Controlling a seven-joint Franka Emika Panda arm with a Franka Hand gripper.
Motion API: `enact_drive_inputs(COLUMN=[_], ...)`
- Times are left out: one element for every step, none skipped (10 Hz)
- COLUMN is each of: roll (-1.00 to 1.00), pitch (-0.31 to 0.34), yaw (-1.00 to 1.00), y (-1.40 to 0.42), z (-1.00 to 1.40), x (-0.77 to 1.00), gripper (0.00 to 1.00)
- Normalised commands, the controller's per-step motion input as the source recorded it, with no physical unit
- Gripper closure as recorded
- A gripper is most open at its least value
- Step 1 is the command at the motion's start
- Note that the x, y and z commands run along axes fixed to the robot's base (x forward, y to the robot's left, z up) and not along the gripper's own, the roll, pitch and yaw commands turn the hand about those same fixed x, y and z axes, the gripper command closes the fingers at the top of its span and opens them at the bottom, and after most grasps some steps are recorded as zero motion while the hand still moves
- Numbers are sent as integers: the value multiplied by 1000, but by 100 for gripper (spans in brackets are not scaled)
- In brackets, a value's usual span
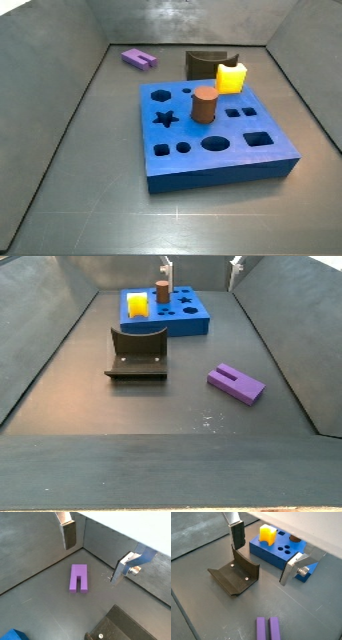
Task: Pick up the double-square object. Move up. Rotate the double-square object. Place the double-square object on the fixture. Regrasp the double-square object. Move to above the board. Insert the double-square object.
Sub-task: Pick up the double-square object.
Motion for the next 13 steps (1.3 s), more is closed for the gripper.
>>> enact_drive_inputs(roll=[139,131,169,111,91,93,101,47,11,6,17,0,0], pitch=[0,-96,-164,-207,-209,-181,-171,-141,-133,-117,-84,0,0], yaw=[203,509,517,631,763,871,914,986,1000,997,860,726,457], y=[69,366,334,351,311,191,134,60,40,66,203,200,111], z=[-317,-983,-983,-914,-880,-909,-923,-931,-943,-954,-1000,-1000,-1000], x=[20,-180,-486,-449,-306,-229,-200,-191,-191,-151,-17,23,103], gripper=[0,0,0,0,0,0,0,0,0,0,0,0,0])
